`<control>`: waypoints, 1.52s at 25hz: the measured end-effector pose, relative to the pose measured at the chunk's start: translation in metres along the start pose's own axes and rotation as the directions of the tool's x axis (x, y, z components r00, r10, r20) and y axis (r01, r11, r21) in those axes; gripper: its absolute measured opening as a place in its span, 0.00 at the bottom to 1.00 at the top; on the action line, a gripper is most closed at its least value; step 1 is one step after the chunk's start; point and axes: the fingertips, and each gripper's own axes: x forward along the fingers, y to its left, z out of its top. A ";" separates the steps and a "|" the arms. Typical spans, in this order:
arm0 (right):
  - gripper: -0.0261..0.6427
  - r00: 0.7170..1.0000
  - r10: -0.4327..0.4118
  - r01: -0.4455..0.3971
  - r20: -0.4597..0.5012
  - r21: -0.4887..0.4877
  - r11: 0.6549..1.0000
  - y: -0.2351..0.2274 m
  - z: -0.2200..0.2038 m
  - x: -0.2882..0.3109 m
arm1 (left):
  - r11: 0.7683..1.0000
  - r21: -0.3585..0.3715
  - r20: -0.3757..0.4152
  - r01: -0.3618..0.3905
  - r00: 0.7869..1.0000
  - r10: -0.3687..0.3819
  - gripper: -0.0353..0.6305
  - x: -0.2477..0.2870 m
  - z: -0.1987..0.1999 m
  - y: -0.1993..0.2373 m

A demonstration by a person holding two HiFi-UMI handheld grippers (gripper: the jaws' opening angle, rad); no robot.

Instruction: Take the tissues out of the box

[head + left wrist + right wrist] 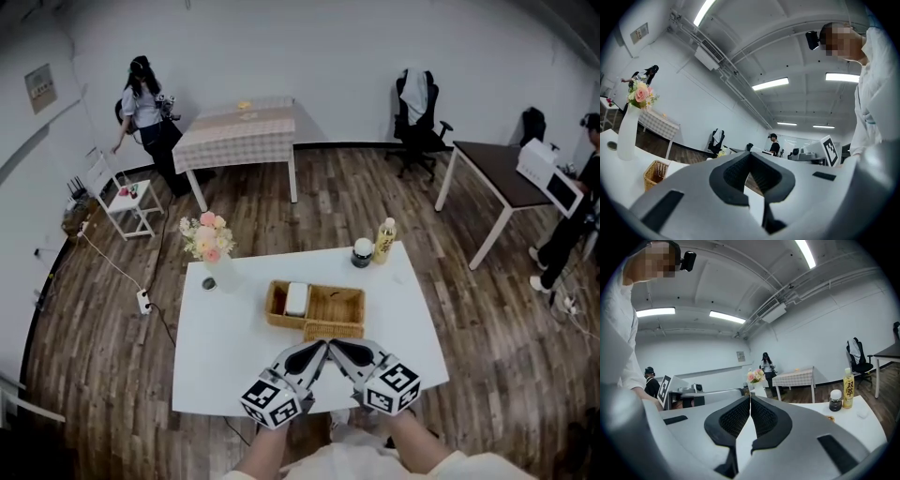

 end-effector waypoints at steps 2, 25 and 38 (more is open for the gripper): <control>0.09 1.000 0.013 -0.013 -0.007 0.002 1.000 -0.014 0.004 0.009 | 1.000 -0.001 -0.007 -0.020 1.000 0.020 0.06 0.015 0.005 0.013; 0.09 0.986 0.127 -0.118 -0.107 0.084 0.989 -0.118 -0.013 0.080 | 0.971 0.042 -0.128 -0.234 0.963 0.238 0.06 0.082 -0.011 0.118; 0.09 0.989 0.087 -0.071 -0.123 0.132 0.989 -0.142 -0.028 0.084 | 0.918 0.130 -0.234 -0.375 0.888 0.396 0.38 0.078 -0.035 0.180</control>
